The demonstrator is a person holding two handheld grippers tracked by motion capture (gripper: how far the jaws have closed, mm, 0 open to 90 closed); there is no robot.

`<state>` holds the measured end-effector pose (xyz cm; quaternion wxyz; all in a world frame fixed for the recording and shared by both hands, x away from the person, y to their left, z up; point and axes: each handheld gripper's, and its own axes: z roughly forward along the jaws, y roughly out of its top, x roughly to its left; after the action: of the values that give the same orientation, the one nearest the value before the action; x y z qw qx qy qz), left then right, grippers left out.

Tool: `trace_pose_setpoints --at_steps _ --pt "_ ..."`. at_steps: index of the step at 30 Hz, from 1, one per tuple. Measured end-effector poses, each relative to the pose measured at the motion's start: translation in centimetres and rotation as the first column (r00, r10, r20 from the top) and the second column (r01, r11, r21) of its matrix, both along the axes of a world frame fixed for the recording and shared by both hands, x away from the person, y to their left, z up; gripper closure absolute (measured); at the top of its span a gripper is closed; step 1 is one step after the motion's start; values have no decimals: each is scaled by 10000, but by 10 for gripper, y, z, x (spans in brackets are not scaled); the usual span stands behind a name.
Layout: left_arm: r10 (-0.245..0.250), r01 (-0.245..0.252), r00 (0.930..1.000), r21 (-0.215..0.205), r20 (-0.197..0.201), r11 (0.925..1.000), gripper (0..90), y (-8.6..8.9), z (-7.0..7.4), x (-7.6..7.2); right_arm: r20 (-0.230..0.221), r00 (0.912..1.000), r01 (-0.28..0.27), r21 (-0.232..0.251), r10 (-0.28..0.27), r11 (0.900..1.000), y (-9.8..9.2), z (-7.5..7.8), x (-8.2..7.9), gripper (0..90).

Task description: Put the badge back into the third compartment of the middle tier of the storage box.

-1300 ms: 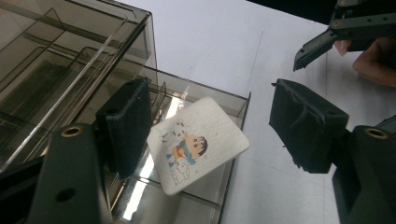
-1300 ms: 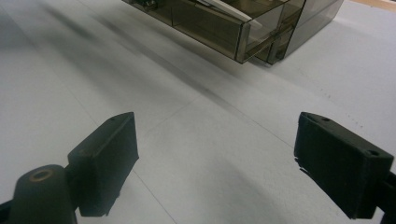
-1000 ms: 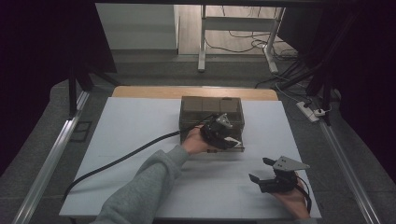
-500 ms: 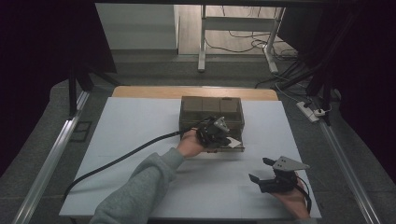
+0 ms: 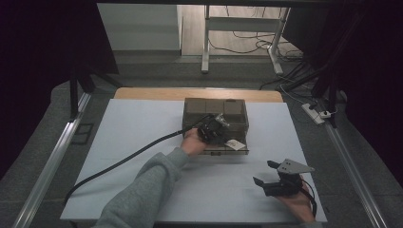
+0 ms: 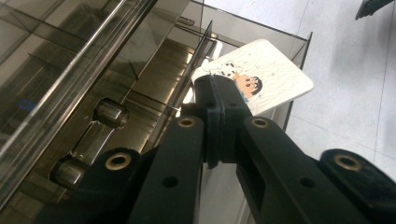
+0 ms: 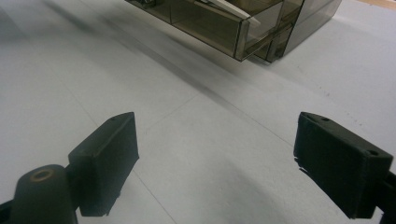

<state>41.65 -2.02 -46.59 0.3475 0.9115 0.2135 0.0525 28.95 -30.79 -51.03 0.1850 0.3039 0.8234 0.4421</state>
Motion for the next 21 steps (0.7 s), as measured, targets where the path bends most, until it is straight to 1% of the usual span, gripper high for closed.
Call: trace_pose_setpoints --at_steps 1,3,5,7,9,10,12,14,17,20,21 --pt "-74 74 9999 21 67 10000 889 1 1 -2 6 10000 3 27 -3 10000 0 0 0 137" --pt "-269 269 9996 -17 69 9996 889 3 4 -7 12 10000 30 59 -30 10000 -1 0 0 137" --pt "-422 423 9991 -34 74 9991 889 3 5 -13 11 10000 61 -19 -61 10000 -1 1 0 137" --pt "-454 452 9989 169 90 9988 889 2 3 -15 5 10000 52 8 -52 10000 -1 0 0 138" --pt "-302 300 9995 255 86 9992 889 0 1 -12 3 10000 0 -19 0 10000 0 0 0 138" --pt "-142 140 9999 281 79 9995 889 1 1 -10 5 10000 -11 -25 11 10000 1 0 0 138" --pt "52 -52 10000 219 -8 9997 889 1 -1 -6 9 10000 7 -36 -7 10000 1 1 0 138" --pt "38 -37 9999 92 -113 10000 889 0 -4 -3 -2 10000 1 -18 -1 10000 1 0 0 138" --pt "123 -123 9998 -20 -140 9999 889 -3 -5 -1 -25 10000 39 -23 -39 10000 0 0 1 138" --pt "171 -173 9997 -147 -163 9997 889 -2 -3 0 11 10000 0 21 0 10000 0 0 0 138" --pt "149 -150 9998 -104 -110 9998 889 -1 -1 -1 12 10000 0 23 0 10000 0 0 0 138"
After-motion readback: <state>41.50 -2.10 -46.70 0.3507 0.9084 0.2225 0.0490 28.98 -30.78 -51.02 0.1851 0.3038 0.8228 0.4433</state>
